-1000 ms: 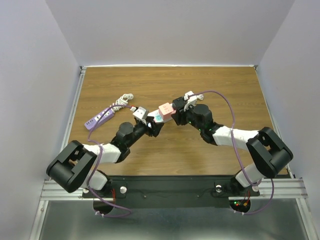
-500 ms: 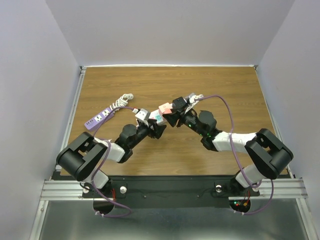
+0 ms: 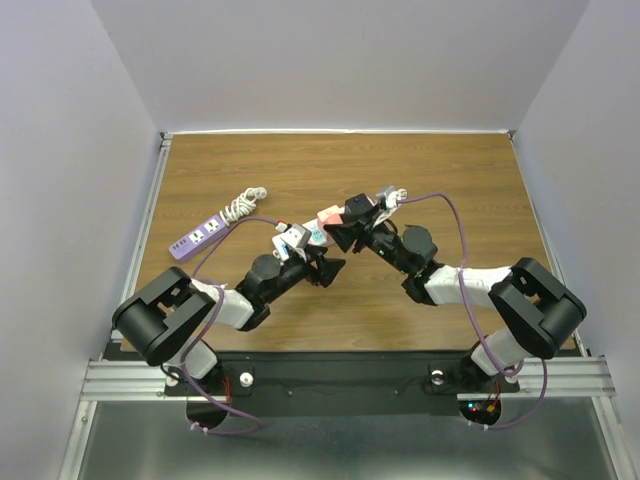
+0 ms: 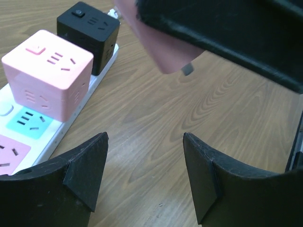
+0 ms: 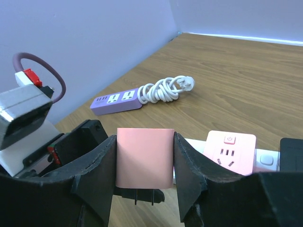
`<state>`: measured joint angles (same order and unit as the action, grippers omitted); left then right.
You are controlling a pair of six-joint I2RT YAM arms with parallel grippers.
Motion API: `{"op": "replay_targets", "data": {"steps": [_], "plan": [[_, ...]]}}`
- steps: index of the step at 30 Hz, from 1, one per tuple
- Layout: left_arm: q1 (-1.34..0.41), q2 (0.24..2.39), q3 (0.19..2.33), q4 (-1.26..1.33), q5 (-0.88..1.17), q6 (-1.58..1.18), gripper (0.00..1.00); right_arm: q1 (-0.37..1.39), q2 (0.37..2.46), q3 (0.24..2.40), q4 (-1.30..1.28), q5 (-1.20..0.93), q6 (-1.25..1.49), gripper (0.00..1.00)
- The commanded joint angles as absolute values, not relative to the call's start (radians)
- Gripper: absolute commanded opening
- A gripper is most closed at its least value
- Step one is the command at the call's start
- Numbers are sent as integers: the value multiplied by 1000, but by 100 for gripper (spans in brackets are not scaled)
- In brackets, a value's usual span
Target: Insert the plug
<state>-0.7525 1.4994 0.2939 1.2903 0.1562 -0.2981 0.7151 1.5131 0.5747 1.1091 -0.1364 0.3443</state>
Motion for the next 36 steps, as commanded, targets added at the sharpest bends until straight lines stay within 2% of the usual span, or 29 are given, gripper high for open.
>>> {"op": "replay_targets", "data": {"steps": [1,17,36], "plan": [[-770,1442,284,1635,120,-299,75,729,1520,557,1229,-117,362,1],[-792,1434,264,1781,12,-334,76,742,1529,525,1276,-107,380,1],[-811,1359,313,1727,25,-299,77,756,1543,520,1293,-100,388,1]]}}
